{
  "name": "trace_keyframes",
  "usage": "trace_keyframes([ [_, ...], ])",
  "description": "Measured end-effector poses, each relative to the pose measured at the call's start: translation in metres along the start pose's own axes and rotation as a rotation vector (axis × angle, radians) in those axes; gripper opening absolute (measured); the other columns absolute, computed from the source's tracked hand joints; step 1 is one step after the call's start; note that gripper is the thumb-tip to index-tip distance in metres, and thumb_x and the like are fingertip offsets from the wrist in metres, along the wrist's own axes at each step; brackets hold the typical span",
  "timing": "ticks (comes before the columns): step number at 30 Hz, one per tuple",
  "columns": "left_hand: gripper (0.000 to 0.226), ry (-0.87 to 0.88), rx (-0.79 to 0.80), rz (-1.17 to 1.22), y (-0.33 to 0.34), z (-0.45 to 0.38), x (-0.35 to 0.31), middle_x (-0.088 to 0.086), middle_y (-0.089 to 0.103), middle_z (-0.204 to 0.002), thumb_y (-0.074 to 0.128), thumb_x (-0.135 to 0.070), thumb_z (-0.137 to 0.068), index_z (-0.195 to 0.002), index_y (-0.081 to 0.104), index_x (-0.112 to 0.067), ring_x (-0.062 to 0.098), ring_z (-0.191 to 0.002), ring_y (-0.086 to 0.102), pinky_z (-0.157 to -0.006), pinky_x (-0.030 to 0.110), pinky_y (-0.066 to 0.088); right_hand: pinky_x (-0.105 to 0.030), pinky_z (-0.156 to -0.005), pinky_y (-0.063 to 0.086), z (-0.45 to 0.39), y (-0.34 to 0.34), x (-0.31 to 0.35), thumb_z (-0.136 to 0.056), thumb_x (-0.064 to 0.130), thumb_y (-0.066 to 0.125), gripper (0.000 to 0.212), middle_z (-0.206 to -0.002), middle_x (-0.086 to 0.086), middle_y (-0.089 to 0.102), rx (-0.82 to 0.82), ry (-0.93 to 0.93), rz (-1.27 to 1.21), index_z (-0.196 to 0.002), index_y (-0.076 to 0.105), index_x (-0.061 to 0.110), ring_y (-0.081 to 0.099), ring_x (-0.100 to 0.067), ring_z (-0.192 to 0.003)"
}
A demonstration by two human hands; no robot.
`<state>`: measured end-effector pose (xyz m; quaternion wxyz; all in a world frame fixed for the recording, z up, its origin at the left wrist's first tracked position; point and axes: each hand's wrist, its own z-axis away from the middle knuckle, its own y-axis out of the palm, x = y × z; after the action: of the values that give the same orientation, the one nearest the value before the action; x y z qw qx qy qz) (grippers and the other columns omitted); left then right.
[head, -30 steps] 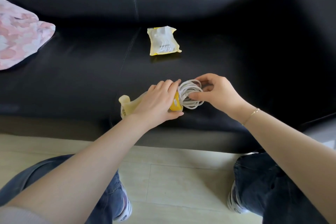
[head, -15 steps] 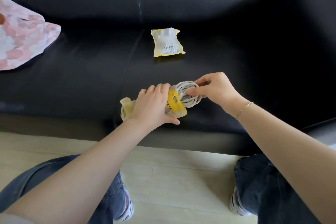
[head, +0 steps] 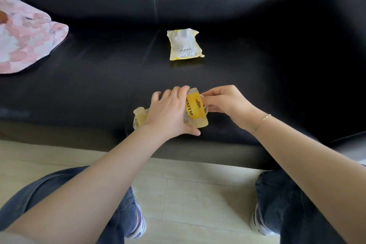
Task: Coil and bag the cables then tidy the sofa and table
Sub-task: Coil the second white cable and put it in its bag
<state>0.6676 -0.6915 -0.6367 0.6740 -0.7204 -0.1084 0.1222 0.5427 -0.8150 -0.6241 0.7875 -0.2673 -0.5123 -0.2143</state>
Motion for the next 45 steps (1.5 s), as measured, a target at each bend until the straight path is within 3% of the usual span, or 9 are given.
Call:
trace_keyframes([
  [4, 0.123, -0.1, 0.136, -0.034, -0.002, 0.008, 0.014, 0.0, 0.038, -0.149, 0.068, -0.082, -0.058, -0.151, 0.017, -0.018, 0.024, -0.134, 0.04, -0.109, 0.046, 0.031, -0.028, -0.082, 0.058, -0.005, -0.004, -0.006, -0.08, 0.012, 0.078, 0.014, -0.094, -0.007, 0.074, -0.101, 0.014, -0.023, -0.092, 0.072, 0.009, 0.072, -0.017, -0.086],
  [11, 0.088, -0.033, 0.001, -0.039, 0.007, 0.004, 0.013, 0.0, 0.05, -0.125, 0.063, -0.076, -0.071, -0.13, 0.04, -0.015, 0.018, -0.113, 0.052, -0.08, 0.03, 0.045, -0.031, -0.083, 0.059, -0.007, 0.015, -0.008, -0.089, 0.008, 0.067, 0.008, -0.094, -0.007, 0.074, -0.092, -0.045, 0.018, -0.09, 0.074, 0.011, 0.072, -0.02, -0.088],
  [15, 0.094, -0.097, 0.013, 0.033, 0.01, 0.001, 0.014, 0.002, 0.05, -0.129, 0.068, -0.074, -0.066, -0.133, 0.04, -0.013, 0.019, -0.117, 0.051, -0.087, 0.032, 0.047, -0.041, -0.097, 0.052, -0.012, 0.023, -0.006, -0.101, 0.019, 0.046, 0.024, -0.111, -0.014, 0.069, 0.019, 0.021, -0.081, -0.106, 0.069, 0.013, 0.066, -0.028, -0.106],
  [18, 0.095, -0.117, 0.025, 0.083, 0.01, -0.001, 0.013, 0.002, 0.05, -0.13, 0.072, -0.072, -0.064, -0.133, 0.041, -0.014, 0.019, -0.118, 0.05, -0.089, 0.033, 0.047, -0.036, -0.099, 0.049, -0.013, 0.022, -0.004, -0.103, 0.036, 0.04, 0.04, -0.114, -0.013, 0.07, 0.147, 0.102, -0.19, -0.119, 0.064, 0.009, 0.066, -0.025, -0.107],
  [23, 0.093, -0.126, 0.008, 0.128, 0.01, 0.0, 0.014, 0.001, 0.051, -0.127, 0.075, -0.07, -0.062, -0.129, 0.042, -0.015, 0.018, -0.114, 0.052, -0.087, 0.034, 0.049, -0.044, -0.104, 0.046, -0.012, 0.02, -0.004, -0.1, 0.032, 0.047, 0.036, -0.119, -0.015, 0.066, 0.18, 0.036, -0.087, -0.122, 0.061, 0.008, 0.062, -0.031, -0.113],
  [31, 0.091, -0.188, -0.034, 0.201, 0.009, -0.002, 0.008, 0.0, 0.051, -0.13, 0.075, -0.067, -0.067, -0.133, 0.041, -0.015, 0.019, -0.117, 0.052, -0.086, 0.035, 0.051, -0.027, -0.074, 0.049, -0.002, 0.017, 0.008, -0.098, 0.025, 0.053, 0.016, -0.09, -0.001, 0.063, -0.048, -0.166, 0.167, -0.09, 0.062, 0.014, 0.058, -0.016, -0.083],
  [38, 0.084, -0.17, -0.065, 0.217, 0.012, -0.007, 0.0, 0.001, 0.053, -0.126, 0.075, -0.063, -0.069, -0.128, 0.043, -0.013, 0.02, -0.113, 0.053, -0.085, 0.035, 0.05, -0.032, -0.088, 0.05, -0.001, 0.01, -0.001, -0.1, 0.019, 0.051, 0.021, -0.099, -0.013, 0.067, 0.062, -0.118, 0.0, -0.098, 0.067, 0.005, 0.062, -0.019, -0.091],
  [42, 0.073, -0.138, -0.089, 0.268, 0.013, -0.009, -0.003, 0.001, 0.057, -0.116, 0.077, -0.06, -0.069, -0.117, 0.048, -0.013, 0.02, -0.104, 0.056, -0.081, 0.036, 0.05, -0.027, -0.071, 0.042, 0.002, 0.025, -0.006, -0.101, 0.014, 0.045, 0.028, -0.083, -0.01, 0.053, 0.039, -0.128, 0.068, -0.085, 0.057, -0.004, 0.049, -0.018, -0.079],
  [45, 0.077, -0.162, -0.069, 0.278, 0.013, -0.013, -0.003, 0.001, 0.056, -0.119, 0.077, -0.062, -0.068, -0.12, 0.047, -0.013, 0.021, -0.108, 0.055, -0.085, 0.037, 0.051, -0.027, -0.071, 0.046, -0.001, 0.023, -0.001, -0.098, 0.017, 0.052, 0.023, -0.084, -0.011, 0.061, -0.085, -0.16, 0.101, -0.086, 0.065, 0.003, 0.056, -0.016, -0.078],
])
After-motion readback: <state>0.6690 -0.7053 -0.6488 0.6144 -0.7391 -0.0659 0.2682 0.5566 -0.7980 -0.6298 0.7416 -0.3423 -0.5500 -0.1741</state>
